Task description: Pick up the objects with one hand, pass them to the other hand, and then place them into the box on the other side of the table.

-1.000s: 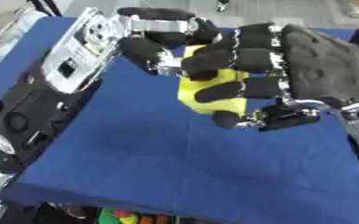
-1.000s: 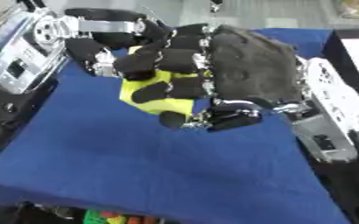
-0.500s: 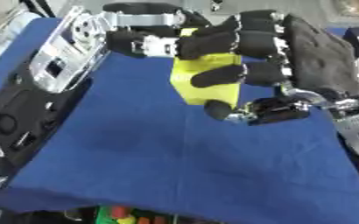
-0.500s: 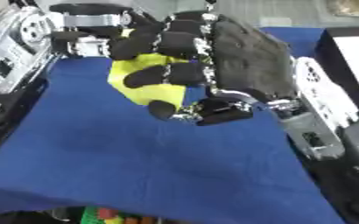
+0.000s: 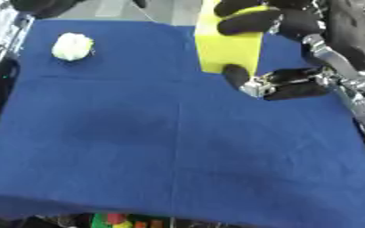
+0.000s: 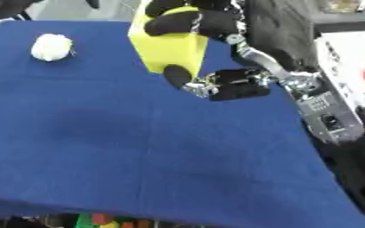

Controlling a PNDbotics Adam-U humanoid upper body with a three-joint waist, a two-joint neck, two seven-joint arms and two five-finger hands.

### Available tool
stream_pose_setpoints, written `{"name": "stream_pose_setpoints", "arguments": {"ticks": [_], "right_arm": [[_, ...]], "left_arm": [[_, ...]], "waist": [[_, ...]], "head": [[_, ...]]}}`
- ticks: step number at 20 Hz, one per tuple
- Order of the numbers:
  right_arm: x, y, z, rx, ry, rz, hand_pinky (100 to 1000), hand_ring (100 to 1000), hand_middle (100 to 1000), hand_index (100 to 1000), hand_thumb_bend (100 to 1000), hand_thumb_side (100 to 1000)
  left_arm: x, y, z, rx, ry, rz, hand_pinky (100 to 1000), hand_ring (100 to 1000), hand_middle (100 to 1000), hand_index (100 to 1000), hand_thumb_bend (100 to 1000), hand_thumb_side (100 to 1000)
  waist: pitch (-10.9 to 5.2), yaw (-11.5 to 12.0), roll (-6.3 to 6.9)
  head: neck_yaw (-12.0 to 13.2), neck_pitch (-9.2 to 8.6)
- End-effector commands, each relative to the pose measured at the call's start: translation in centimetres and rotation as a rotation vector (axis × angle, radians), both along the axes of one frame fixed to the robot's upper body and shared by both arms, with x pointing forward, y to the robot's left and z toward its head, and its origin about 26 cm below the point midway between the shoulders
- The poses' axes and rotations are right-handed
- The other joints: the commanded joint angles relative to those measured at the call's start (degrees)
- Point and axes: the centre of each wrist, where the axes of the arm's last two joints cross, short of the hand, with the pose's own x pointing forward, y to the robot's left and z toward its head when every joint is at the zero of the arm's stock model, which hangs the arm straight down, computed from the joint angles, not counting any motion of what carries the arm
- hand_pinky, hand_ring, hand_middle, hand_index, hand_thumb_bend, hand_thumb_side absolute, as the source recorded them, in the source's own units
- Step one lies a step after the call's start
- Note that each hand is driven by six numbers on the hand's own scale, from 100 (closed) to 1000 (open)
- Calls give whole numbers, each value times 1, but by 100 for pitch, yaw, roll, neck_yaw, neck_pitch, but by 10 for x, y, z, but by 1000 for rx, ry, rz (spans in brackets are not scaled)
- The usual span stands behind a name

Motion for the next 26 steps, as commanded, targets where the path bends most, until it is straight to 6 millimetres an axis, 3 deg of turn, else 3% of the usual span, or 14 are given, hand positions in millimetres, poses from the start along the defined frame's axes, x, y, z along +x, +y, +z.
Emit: {"name": "stream_pose_setpoints", "arguments": {"ticks": [1, 6, 10, 11, 15, 18, 21, 22, 23, 26], "right_arm": [[4, -31, 16, 48, 16, -98, 546, 534, 694, 821, 100, 100], [31, -94, 15, 165, 140, -362, 586, 565, 649, 875, 100, 100], [69, -160, 2, 242, 261, -670, 622, 594, 626, 913, 100, 100], [79, -178, -4, 263, 298, -756, 631, 601, 618, 927, 100, 100], [103, -241, -45, 380, 469, -1068, 688, 650, 600, 1000, 100, 263], [107, -273, -76, 465, 575, -1246, 773, 749, 635, 1000, 100, 292], [104, -294, -102, 473, 667, -1359, 858, 869, 744, 1000, 100, 263], [103, -299, -108, 456, 689, -1380, 904, 929, 792, 1000, 100, 348], [100, -304, -114, 426, 710, -1402, 981, 996, 832, 1000, 100, 534], [95, -314, -119, 363, 734, -1437, 1000, 1000, 880, 1000, 100, 719]], "left_arm": [[-14, 30, 20, -92, -65, 101, 793, 677, 642, 808, 135, 1000], [-28, 54, 8, -195, -51, 201, 787, 668, 633, 802, 128, 1000], [-39, 64, -13, -233, -12, 270, 784, 663, 628, 799, 123, 1000], [-42, 66, -19, -241, -4, 286, 783, 662, 626, 798, 123, 1000], [-53, 71, -36, -274, 24, 339, 781, 656, 620, 795, 120, 1000], [-60, 75, -46, -293, 39, 375, 780, 653, 617, 794, 119, 1000], [-65, 77, -52, -302, 48, 401, 780, 652, 617, 794, 117, 1000], [-66, 77, -52, -304, 49, 406, 780, 652, 616, 794, 117, 1000], [-67, 78, -53, -306, 51, 411, 779, 652, 616, 794, 116, 1000], [-68, 78, -56, -309, 59, 423, 779, 652, 616, 794, 113, 1000]], "waist": [[-122, 17, -13], [-114, 60, -60], [-103, 127, -82], [-98, 146, -81], [-70, 220, -66], [-49, 268, -57], [-40, 305, -62], [-40, 311, -66], [-41, 317, -72], [-50, 322, -82]], "head": [[-235, 24], [-727, 3], [-1029, -33], [-1078, -42], [-1219, -52], [-1289, -46], [-1327, -32], [-1328, -28], [-1322, -25], [-1307, -23]]}}
